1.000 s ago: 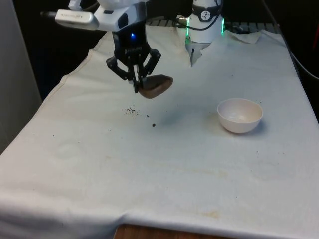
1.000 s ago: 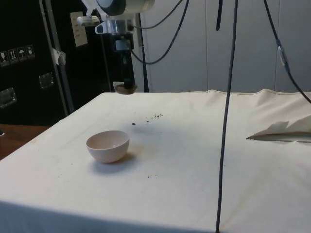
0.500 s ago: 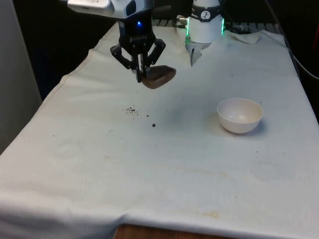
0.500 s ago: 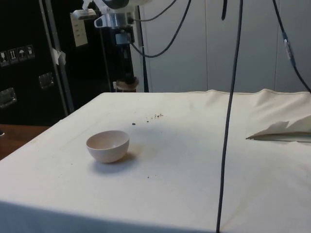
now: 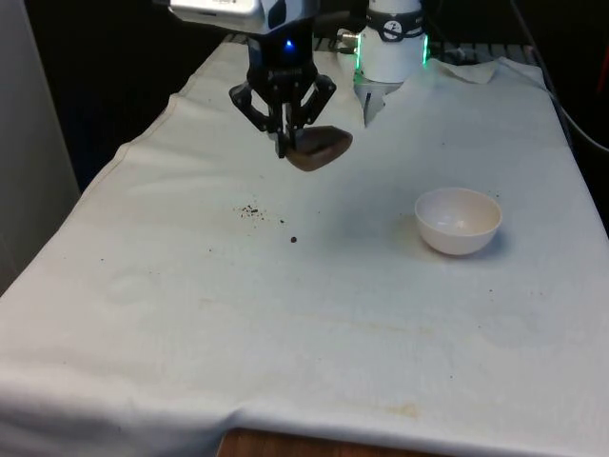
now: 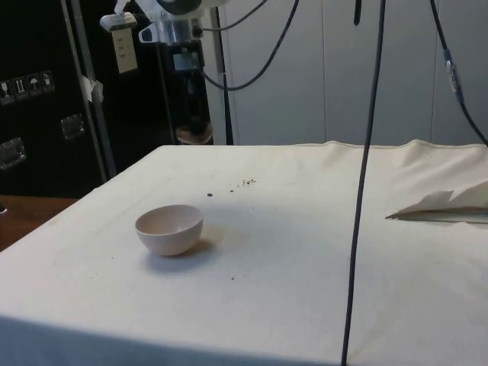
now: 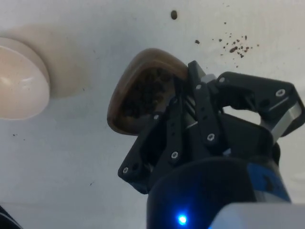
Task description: Pour the coffee beans from the cup into the bowl.
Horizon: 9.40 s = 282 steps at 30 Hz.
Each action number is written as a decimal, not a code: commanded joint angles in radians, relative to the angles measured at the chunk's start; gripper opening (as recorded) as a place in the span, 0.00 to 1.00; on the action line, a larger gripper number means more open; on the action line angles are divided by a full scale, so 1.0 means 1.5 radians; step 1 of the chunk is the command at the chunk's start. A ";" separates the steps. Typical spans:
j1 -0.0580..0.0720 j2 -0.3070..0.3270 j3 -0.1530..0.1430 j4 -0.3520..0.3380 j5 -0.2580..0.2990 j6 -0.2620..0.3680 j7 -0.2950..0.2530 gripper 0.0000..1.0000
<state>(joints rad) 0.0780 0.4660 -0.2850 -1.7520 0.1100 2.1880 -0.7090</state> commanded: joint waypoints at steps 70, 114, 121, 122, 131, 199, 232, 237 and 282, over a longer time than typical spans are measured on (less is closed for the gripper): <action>0.005 -0.077 0.129 -0.129 -0.151 0.115 0.311 0.00; 0.007 -0.087 0.203 -0.163 -0.391 0.156 0.587 0.00; 0.007 -0.089 0.215 -0.165 -0.442 0.147 0.622 0.00; 0.007 -0.089 0.216 -0.166 -0.449 0.146 0.626 0.00; 0.005 -0.093 0.228 -0.172 -0.507 0.141 0.654 0.00; 0.007 -0.086 0.370 -0.201 -0.924 0.009 0.989 0.00; 0.006 -0.080 0.446 -0.236 -1.084 -0.145 1.105 0.00; 0.006 -0.079 0.456 -0.241 -1.099 -0.167 1.117 0.00; 0.005 0.005 0.557 -0.256 -1.273 -0.442 1.193 0.00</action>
<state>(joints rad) 0.0820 0.4720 0.5540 -2.1350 -1.7930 1.5290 1.0880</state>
